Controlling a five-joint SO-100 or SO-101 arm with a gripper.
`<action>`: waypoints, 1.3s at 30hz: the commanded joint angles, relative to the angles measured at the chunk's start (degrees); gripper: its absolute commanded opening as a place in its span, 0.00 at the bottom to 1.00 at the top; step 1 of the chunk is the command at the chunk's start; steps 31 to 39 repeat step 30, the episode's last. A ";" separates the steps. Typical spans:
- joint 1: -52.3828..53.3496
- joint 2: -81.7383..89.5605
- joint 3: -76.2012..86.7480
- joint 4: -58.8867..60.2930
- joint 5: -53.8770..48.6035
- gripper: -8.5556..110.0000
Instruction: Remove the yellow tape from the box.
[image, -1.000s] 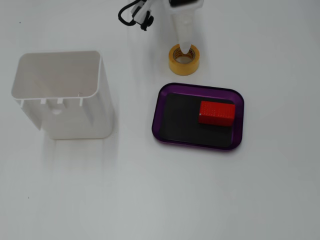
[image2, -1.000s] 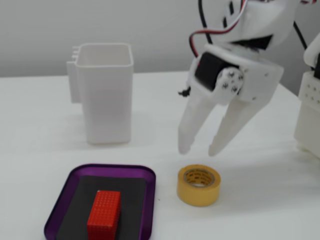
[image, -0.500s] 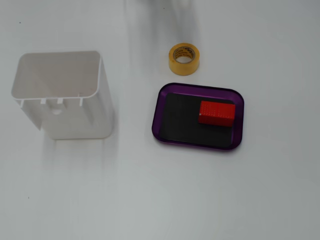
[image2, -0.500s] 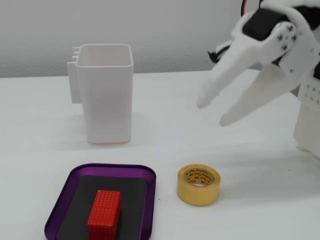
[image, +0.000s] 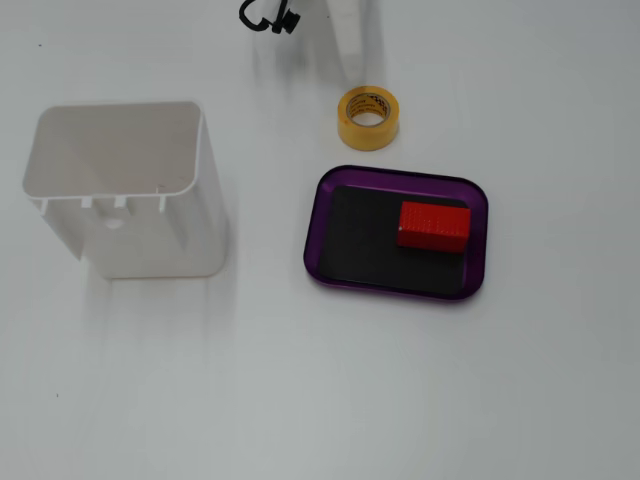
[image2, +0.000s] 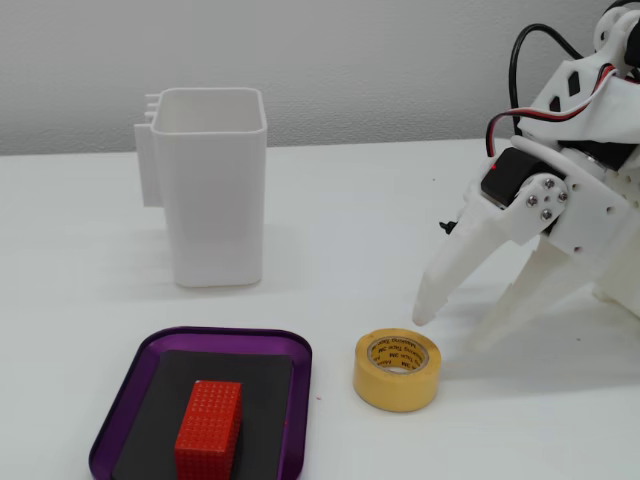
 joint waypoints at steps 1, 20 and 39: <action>0.00 5.01 0.88 0.09 0.35 0.17; -0.09 5.01 0.88 0.00 0.35 0.07; -0.09 5.01 0.88 0.00 0.35 0.07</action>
